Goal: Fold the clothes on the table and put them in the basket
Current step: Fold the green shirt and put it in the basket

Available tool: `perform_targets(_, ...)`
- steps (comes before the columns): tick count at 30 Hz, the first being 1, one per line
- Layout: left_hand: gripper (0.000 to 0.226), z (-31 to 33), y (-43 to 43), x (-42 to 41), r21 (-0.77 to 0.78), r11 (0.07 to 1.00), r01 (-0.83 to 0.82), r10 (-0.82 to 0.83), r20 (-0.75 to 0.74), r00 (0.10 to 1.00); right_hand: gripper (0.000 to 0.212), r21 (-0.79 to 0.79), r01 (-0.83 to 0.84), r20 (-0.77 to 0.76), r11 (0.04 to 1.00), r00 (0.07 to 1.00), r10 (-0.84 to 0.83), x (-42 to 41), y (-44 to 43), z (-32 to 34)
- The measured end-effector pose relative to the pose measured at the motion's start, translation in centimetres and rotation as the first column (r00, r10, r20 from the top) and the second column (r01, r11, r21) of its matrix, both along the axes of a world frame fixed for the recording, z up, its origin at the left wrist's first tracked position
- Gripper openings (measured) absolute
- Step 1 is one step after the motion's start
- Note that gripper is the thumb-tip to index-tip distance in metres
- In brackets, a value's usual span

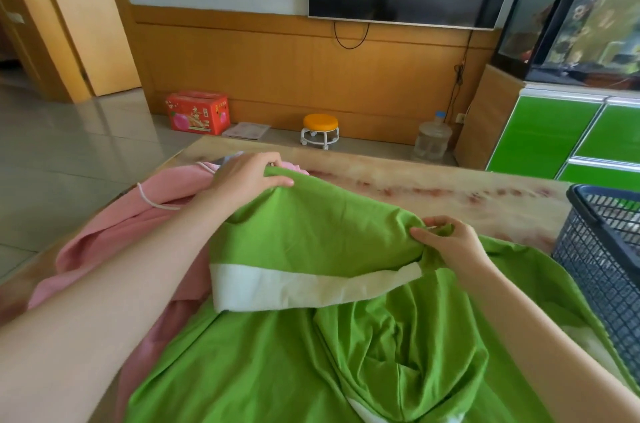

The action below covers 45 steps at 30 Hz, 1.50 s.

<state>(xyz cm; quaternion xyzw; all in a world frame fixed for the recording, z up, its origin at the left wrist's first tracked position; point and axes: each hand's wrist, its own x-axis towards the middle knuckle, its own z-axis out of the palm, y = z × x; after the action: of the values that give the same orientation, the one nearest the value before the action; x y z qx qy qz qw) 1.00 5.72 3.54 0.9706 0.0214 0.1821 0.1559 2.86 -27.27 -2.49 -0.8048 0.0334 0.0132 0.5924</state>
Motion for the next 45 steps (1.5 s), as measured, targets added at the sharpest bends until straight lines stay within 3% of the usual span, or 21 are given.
perform_targets(4, 0.032, -1.3, -4.5, 4.1, 0.016, 0.998, 0.061, -0.060, -0.037, 0.998, 0.023, -0.032, 0.086, 0.002, 0.996, 0.996, -0.086, 1.5, -3.4, -1.3)
perform_targets(9, 0.042, -5.1, -7.8, 7.1, 0.179, 0.979, 0.099, -0.072, -0.152, 0.986, 0.028, -0.067, 0.102, -0.078, 0.993, 0.991, -0.107, 2.4, -7.0, -5.0)
perform_targets(14, 0.038, -7.6, -9.0, 9.8, 0.131, 0.987, 0.093, -0.089, -0.035, 0.995, 0.030, -0.048, 0.125, -0.039, 0.991, 0.991, -0.127, 4.1, -8.9, -5.7)
perform_targets(17, 0.035, -8.5, -9.9, 11.1, 0.146, 0.985, 0.094, -0.086, -0.059, 0.995, 0.036, -0.087, 0.156, 0.016, 0.984, 0.988, -0.156, 5.2, -10.5, -5.0)
perform_targets(22, 0.031, -12.0, -10.6, 11.7, 0.234, 0.970, 0.061, -0.012, -0.205, 0.979, 0.051, -0.230, 0.064, -0.131, 0.971, 0.987, -0.096, 4.8, -11.4, -7.9)
perform_targets(26, 0.026, -12.4, -10.5, 12.0, 0.208, 0.978, 0.014, 0.009, -0.107, 0.994, 0.055, -0.314, -0.042, -0.160, 0.948, 0.987, -0.009, 4.7, -12.5, -7.0)
perform_targets(31, 0.025, -12.0, -10.9, 11.7, 0.196, 0.973, -0.124, 0.133, -0.033, 0.991, 0.066, -0.242, 0.058, 0.095, 0.968, 0.995, -0.036, 4.8, -12.9, -5.7)
perform_targets(33, 0.037, -11.7, -11.4, 10.8, 0.191, 0.971, -0.142, 0.143, 0.007, 0.990, 0.064, -0.377, 0.064, 0.120, 0.924, 0.993, -0.019, 4.0, -12.3, -6.1)
perform_targets(35, 0.050, -11.1, -12.5, 9.0, 0.165, 0.986, -0.039, 0.038, 0.015, 0.999, 0.059, -0.578, 0.051, 0.144, 0.814, 0.989, 0.041, 2.3, -11.3, -6.9)
perform_targets(38, 0.055, -10.6, -14.5, 5.0, 0.151, 0.973, 0.173, -0.148, -0.167, 0.975, 0.034, -0.681, 0.061, 0.334, 0.730, 0.913, 0.235, -0.4, -9.8, -7.2)
perform_targets(41, 0.067, -11.6, -14.6, 0.7, 0.173, 0.942, 0.287, -0.161, -0.516, 0.841, 0.020, -0.830, -0.113, 0.150, 0.546, 0.898, 0.414, -1.7, -9.3, -7.9)
perform_targets(43, 0.072, -12.4, -14.0, -0.6, 0.208, 0.927, 0.312, -0.125, -0.614, 0.780, 0.017, -0.803, -0.037, 0.225, 0.595, 0.905, 0.360, -1.9, -9.3, -7.7)
perform_targets(45, 0.073, -12.6, -13.3, -0.7, 0.222, 0.939, 0.265, -0.088, -0.588, 0.804, 0.021, -0.739, 0.118, 0.391, 0.664, 0.877, 0.280, -2.2, -9.2, -6.4)
